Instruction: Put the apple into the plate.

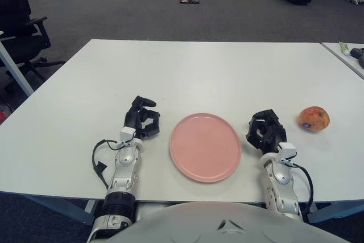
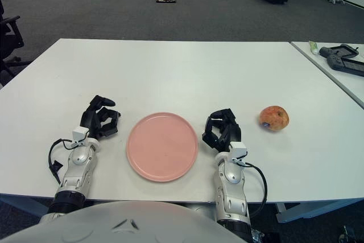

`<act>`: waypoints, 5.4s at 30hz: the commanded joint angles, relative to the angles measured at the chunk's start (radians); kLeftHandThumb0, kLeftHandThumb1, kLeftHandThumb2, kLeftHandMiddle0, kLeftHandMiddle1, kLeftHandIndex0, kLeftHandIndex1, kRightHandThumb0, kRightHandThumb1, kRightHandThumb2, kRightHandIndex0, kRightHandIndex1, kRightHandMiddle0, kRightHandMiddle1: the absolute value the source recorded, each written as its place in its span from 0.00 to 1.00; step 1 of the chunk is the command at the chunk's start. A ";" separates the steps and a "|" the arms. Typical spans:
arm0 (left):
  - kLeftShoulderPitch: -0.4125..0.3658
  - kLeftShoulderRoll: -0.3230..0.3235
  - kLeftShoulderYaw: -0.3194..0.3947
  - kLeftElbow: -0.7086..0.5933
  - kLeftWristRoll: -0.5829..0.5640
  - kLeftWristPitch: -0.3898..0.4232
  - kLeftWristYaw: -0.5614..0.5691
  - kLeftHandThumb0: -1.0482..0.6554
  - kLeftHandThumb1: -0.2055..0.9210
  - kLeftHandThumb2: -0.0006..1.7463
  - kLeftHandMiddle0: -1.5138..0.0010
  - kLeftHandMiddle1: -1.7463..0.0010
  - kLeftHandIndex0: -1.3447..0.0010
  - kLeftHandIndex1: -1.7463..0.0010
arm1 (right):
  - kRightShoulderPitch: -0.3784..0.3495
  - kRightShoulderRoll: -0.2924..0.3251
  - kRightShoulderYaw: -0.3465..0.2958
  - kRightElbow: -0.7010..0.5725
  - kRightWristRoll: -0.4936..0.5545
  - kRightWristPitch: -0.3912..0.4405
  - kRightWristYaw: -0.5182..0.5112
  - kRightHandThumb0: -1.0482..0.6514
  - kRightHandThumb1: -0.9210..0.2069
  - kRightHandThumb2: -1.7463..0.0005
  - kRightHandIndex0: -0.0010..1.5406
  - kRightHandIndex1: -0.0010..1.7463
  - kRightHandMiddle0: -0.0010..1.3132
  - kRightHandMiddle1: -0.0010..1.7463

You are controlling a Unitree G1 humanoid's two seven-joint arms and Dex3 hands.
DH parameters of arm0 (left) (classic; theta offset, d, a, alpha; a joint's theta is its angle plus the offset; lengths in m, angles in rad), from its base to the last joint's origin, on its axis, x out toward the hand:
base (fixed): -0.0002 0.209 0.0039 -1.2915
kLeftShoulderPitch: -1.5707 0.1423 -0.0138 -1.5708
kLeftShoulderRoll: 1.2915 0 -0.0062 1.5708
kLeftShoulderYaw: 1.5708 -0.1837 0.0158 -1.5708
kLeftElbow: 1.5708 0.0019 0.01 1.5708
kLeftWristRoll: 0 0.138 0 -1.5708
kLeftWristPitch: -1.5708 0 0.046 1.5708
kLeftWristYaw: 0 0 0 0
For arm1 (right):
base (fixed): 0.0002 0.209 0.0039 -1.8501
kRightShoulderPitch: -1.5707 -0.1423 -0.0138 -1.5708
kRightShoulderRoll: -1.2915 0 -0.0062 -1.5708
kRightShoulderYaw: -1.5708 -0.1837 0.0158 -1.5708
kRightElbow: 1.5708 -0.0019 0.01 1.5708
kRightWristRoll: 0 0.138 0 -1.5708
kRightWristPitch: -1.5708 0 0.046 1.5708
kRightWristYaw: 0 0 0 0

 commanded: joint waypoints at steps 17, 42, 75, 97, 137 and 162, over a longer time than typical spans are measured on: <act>0.023 -0.011 -0.002 0.035 0.002 0.062 0.012 0.61 0.57 0.61 0.57 0.22 0.68 0.00 | 0.008 0.009 -0.008 0.018 0.011 0.036 -0.001 0.36 0.39 0.36 0.71 1.00 0.37 1.00; 0.021 -0.008 0.000 0.046 -0.002 0.044 0.003 0.61 0.56 0.62 0.58 0.20 0.68 0.00 | 0.003 -0.086 0.057 0.117 -0.455 -0.364 -0.270 0.38 0.26 0.47 0.54 1.00 0.29 1.00; 0.022 -0.008 -0.004 0.045 0.015 0.048 0.020 0.61 0.53 0.64 0.55 0.20 0.69 0.00 | -0.063 -0.248 0.021 -0.023 -0.942 0.124 -0.639 0.12 0.30 0.67 0.00 0.00 0.00 0.05; 0.030 -0.006 -0.001 0.038 0.006 0.044 0.010 0.61 0.55 0.63 0.57 0.20 0.69 0.00 | -0.276 -0.341 -0.059 0.333 -0.833 0.223 -0.832 0.02 0.19 0.78 0.00 0.00 0.00 0.00; 0.036 -0.006 0.001 0.038 0.011 0.034 0.024 0.61 0.53 0.65 0.57 0.17 0.68 0.00 | -0.611 -0.486 -0.055 0.880 -0.509 0.341 -0.573 0.13 0.24 0.68 0.00 0.00 0.00 0.02; 0.041 -0.005 0.004 0.023 0.007 0.044 0.021 0.61 0.53 0.64 0.56 0.20 0.68 0.00 | -0.708 -0.521 0.043 1.013 -0.467 0.541 -0.421 0.23 0.19 0.57 0.07 0.04 0.00 0.30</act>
